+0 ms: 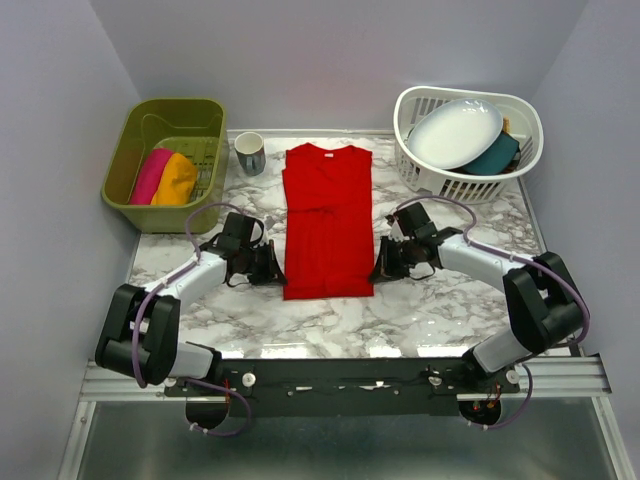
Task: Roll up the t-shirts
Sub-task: Roll the T-shirt to the center of the board.
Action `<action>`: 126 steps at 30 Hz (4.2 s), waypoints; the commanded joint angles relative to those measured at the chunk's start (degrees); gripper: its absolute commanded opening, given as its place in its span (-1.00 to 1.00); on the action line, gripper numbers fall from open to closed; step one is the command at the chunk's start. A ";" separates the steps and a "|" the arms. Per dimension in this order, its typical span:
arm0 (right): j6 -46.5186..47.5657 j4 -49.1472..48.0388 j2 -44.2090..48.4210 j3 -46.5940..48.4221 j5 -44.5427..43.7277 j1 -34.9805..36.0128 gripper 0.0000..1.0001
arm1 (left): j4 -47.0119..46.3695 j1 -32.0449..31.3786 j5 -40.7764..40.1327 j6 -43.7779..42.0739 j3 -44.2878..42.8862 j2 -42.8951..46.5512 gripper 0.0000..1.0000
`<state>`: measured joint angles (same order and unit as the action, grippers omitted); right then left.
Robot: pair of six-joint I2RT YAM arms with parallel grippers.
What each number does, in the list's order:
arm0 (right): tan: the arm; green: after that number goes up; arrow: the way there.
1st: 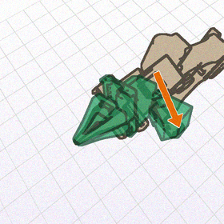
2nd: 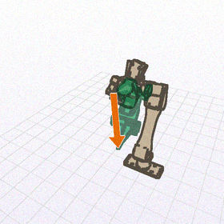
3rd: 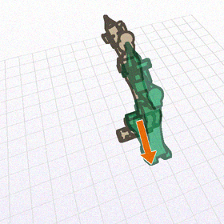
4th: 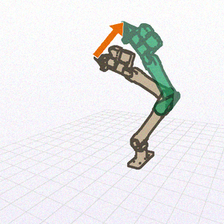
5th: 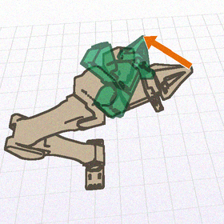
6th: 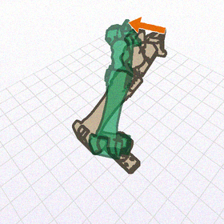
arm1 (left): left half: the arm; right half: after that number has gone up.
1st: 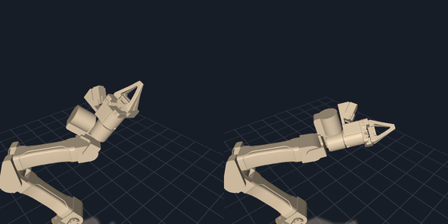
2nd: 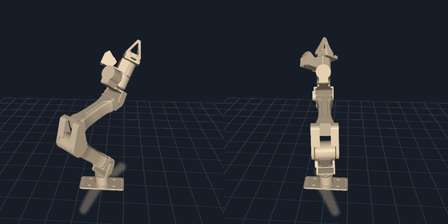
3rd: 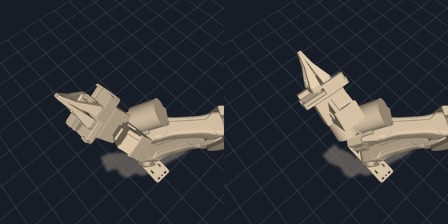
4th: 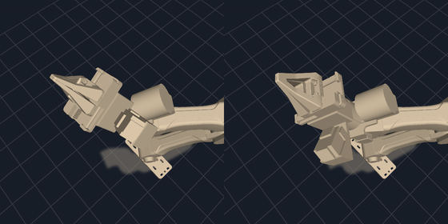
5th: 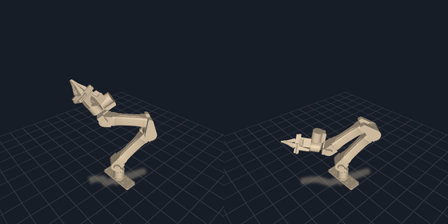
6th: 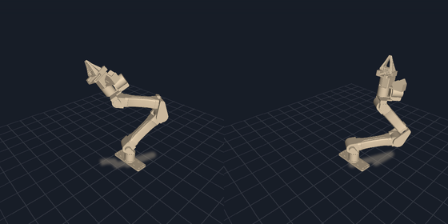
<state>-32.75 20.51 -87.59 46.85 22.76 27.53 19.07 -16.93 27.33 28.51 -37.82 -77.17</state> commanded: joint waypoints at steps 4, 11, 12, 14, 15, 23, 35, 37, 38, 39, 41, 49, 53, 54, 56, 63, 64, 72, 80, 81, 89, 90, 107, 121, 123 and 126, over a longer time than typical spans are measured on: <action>2.08 -1.88 -3.20 2.54 -2.72 -0.72 -0.99 | -1.32 0.67 -4.65 -1.35 -2.08 -2.20 -0.85; 3.04 -2.32 -3.81 2.63 -3.60 -0.72 -0.99 | -1.76 1.02 -6.33 -2.32 -3.14 -1.58 -0.63; 3.22 -2.23 -3.99 2.89 -3.43 -0.72 -0.99 | -1.76 1.02 -6.24 -2.32 -3.05 -1.41 -0.62; 3.22 -2.15 -4.17 3.16 -3.25 -0.81 -0.88 | -1.58 1.19 -6.24 -2.58 -2.78 -1.32 -0.56; 3.31 -2.14 -4.17 3.25 -3.43 -0.72 -0.75 | -1.58 1.37 -6.33 -2.67 -2.70 -1.15 -0.55; 17.09 8.21 1.19 15.17 -7.99 -1.69 0.19 | 7.73 3.04 0.32 -14.52 -9.98 3.95 -0.35; 73.52 19.82 1.02 16.87 6.33 5.07 -0.37 | 15.12 2.43 17.75 -23.15 -13.07 -6.33 -1.00; 77.04 20.97 -0.73 16.17 6.15 6.30 -0.49 | 13.63 1.81 16.36 -22.80 -12.19 -7.12 -1.00; 77.92 20.97 -1.35 16.08 5.72 6.74 -0.56 | 13.02 1.38 15.83 -22.63 -11.40 -7.47 -1.00; 79.23 20.71 -1.79 15.91 5.45 7.10 -0.59 | 12.31 1.20 15.13 -21.67 -11.13 -8.17 -1.00; 78.55 18.78 -3.28 17.21 3.79 8.24 -0.63 | 11.87 1.11 14.07 -21.66 -10.87 -8.18 -1.00; 82.23 20.44 -8.73 21.79 8.08 12.63 -0.69 | 11.24 1.02 11.17 -21.30 -12.44 -10.55 -1.00; 83.99 22.46 -10.67 23.28 9.93 14.04 -0.69 | 10.99 1.81 6.78 -20.52 -14.81 -11.60 -1.00; 85.21 22.99 -11.11 23.63 9.93 14.48 -0.69 | 11.25 2.25 6.16 -20.43 -15.52 -11.86 -1.00; 86.62 24.13 -11.37 23.64 9.84 15.62 -0.69 | 12.30 3.56 5.19 -20.25 -17.54 -12.04 -1.00; 82.18 23.26 -16.55 26.62 7.30 17.82 -0.75 | 11.87 7.07 5.01 -18.84 -19.13 -10.03 -1.00; 80.67 22.30 -17.60 27.58 6.51 17.74 -0.77 | 12.04 7.61 5.01 -18.76 -19.04 -9.33 -1.00; 81.27 22.46 -23.76 34.87 1.85 15.81 -0.86 | 10.99 11.39 5.19 -18.76 -14.92 -3.17 -1.00; 76.18 17.81 -23.33 42.09 -4.39 8.60 -0.87 | 10.11 11.48 8.69 -20.86 -12.81 -1.23 -0.92; 75.74 17.81 -22.80 42.53 -3.87 8.42 -0.86 | 10.02 11.39 9.92 -22.95 -12.45 -0.71 -0.88; 76.69 13.34 -2.73 24.20 3.78 8.24 0.02 | 14.58 1.92 16.19 -56.38 -11.49 7.46 -0.01; 77.13 11.85 -0.24 17.64 3.43 8.24 0.15 | 15.64 -0.45 12.95 -60.46 -11.14 9.47 0.09; 74.94 0.58 21.59 -4.49 -5.36 8.24 0.31 | -10.89 -19.28 -9.58 -84.32 9.79 10.02 0.17; 75.10 -2.05 21.41 -7.20 -5.02 8.24 0.32 | -0.38 -20.87 -4.58 -86.70 5.22 0.88 -0.85; 76.86 -2.67 21.93 -8.88 -2.91 8.33 0.32 | 2.28 -20.43 -3.26 -85.65 2.16 -0.87 -1.00; 79.42 -6.35 22.82 -11.42 -0.79 9.12 0.39 | 9.21 -17.28 4.73 -83.10 -3.71 -3.50 -1.00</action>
<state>42.89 19.44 -66.65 39.09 18.44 35.73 16.84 -37.30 21.10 -57.19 -34.52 -77.14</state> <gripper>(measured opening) 0.668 0.013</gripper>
